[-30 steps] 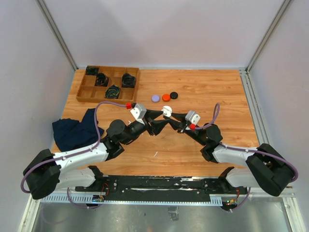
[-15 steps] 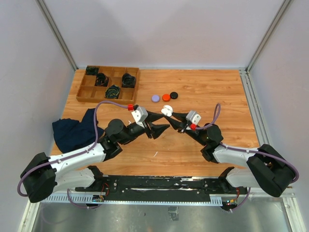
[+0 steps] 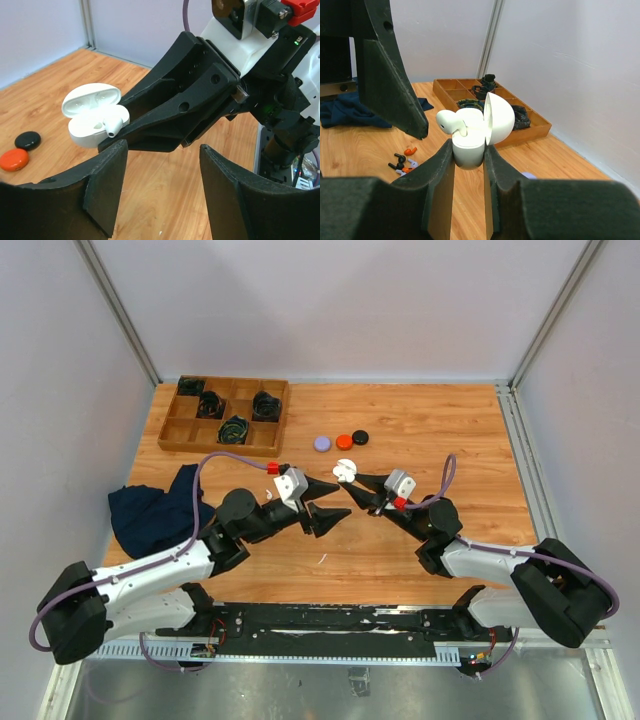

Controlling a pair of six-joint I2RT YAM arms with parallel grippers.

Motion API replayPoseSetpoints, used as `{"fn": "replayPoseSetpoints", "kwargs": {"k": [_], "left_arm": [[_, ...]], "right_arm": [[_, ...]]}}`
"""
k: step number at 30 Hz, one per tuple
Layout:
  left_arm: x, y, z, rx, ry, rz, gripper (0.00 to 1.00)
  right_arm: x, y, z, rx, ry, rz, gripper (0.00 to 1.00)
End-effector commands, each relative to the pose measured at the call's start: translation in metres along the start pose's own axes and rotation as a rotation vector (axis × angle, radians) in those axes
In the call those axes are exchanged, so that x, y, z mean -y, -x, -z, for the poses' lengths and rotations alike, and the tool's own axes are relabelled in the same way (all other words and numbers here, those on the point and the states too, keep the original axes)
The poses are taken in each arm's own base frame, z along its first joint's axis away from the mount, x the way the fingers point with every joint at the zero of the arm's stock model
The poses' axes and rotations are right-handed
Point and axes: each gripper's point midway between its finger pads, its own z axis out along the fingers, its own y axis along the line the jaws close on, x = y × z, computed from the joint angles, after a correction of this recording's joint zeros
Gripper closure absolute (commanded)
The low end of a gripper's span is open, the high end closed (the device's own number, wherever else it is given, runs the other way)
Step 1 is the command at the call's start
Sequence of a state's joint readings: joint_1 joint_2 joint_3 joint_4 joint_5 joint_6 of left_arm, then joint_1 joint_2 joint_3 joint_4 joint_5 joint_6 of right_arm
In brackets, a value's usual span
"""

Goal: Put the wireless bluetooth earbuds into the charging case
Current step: Place the earbud in the charging case.

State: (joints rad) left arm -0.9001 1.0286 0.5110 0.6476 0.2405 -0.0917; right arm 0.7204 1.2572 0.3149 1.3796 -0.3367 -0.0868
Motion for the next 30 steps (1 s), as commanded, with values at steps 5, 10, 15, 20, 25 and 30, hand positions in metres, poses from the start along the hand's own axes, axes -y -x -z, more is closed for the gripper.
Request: {"fn": "replayPoseSetpoints", "kwargs": {"k": [5,10,15,20,25,30], "left_arm": [[-0.008,0.018,0.014,0.090,0.047,-0.155,0.33],[-0.012,0.026,0.010,0.109,0.057,-0.214,0.31],[-0.015,0.029,0.004,0.117,0.063,-0.232,0.31],[-0.013,0.026,-0.004,0.104,0.044,-0.215,0.32],[-0.006,0.026,-0.006,0.101,0.006,-0.199,0.33],[0.002,0.027,-0.006,0.105,-0.036,-0.178,0.35]], "right_arm": [[-0.005,0.014,0.001,0.064,0.020,0.035,0.99],[-0.007,0.016,0.000,0.073,0.028,0.036,0.99],[-0.008,0.017,0.000,0.076,0.034,0.037,0.99],[-0.008,0.019,0.000,0.082,0.037,0.039,0.99],[-0.009,0.019,0.001,0.080,0.037,0.037,0.99],[-0.008,0.017,0.001,0.078,0.037,0.038,0.99]]}}
